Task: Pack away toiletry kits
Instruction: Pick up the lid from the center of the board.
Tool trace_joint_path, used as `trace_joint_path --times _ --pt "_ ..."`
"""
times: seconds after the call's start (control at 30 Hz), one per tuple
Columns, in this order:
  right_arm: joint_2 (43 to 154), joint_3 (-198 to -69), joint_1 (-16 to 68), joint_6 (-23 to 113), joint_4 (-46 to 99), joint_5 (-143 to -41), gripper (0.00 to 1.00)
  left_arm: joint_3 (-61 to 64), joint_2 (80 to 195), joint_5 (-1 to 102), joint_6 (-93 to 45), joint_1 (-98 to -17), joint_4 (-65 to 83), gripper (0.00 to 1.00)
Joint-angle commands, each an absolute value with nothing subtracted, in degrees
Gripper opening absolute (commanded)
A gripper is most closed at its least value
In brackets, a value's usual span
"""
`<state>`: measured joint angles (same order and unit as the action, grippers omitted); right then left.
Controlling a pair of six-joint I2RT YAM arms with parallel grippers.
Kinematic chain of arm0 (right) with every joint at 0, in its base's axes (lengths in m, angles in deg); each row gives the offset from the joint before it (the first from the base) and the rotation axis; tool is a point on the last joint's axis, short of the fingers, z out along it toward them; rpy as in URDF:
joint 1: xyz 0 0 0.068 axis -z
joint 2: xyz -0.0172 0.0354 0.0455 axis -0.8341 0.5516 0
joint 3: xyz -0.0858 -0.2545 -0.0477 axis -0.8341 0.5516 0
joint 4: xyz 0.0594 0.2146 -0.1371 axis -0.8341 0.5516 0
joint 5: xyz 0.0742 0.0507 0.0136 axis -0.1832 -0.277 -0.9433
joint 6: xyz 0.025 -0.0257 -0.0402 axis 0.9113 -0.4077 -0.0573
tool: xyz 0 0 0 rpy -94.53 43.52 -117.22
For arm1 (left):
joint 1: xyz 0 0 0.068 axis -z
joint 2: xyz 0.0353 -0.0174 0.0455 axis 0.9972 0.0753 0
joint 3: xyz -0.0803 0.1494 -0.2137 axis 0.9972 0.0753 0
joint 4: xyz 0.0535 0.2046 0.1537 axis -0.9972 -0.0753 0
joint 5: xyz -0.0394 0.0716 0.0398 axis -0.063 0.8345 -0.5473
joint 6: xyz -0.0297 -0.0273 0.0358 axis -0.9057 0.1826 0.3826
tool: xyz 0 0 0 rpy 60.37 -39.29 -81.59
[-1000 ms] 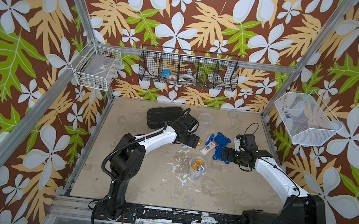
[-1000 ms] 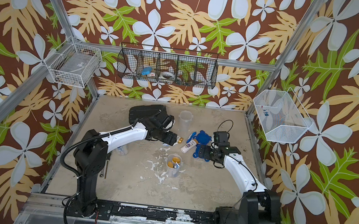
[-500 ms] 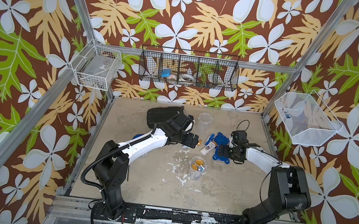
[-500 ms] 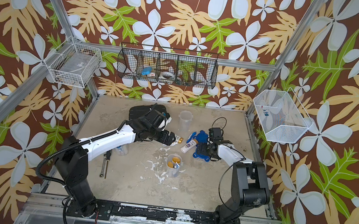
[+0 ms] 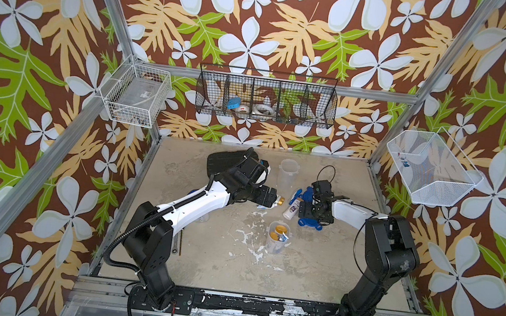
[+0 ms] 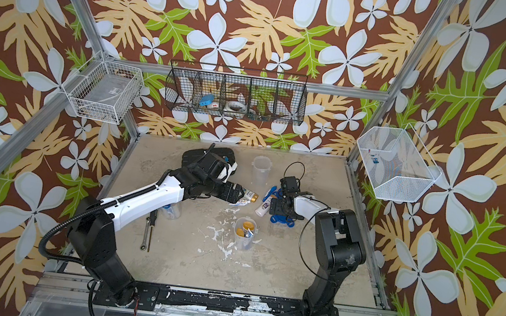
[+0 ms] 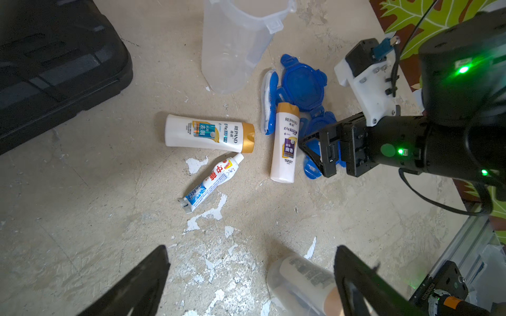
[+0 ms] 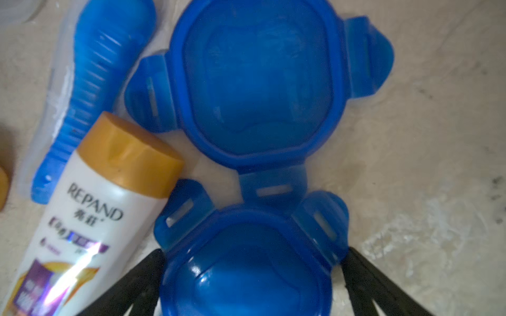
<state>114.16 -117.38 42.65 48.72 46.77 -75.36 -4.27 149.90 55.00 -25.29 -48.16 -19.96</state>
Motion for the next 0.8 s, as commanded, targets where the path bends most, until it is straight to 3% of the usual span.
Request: trace_joint_path --times 0.0,0.17,0.53,0.77 --pt "115.26 -116.50 41.91 48.20 49.84 -72.70 1.00 -3.82 148.83 54.75 -25.41 -48.72 -18.66 0.95" --pt "114.08 -115.30 41.41 48.80 49.96 -73.52 0.98 -4.57 147.66 54.97 -24.43 -48.78 -19.51 0.95" --pt "112.98 -113.01 41.42 49.24 49.43 -75.41 0.83 -1.28 144.37 54.44 -25.10 -48.77 -19.36 0.95" --pt "106.61 -113.00 41.45 47.96 51.27 -76.03 0.74 -0.83 142.90 54.52 -25.07 -48.83 -19.84 0.95"
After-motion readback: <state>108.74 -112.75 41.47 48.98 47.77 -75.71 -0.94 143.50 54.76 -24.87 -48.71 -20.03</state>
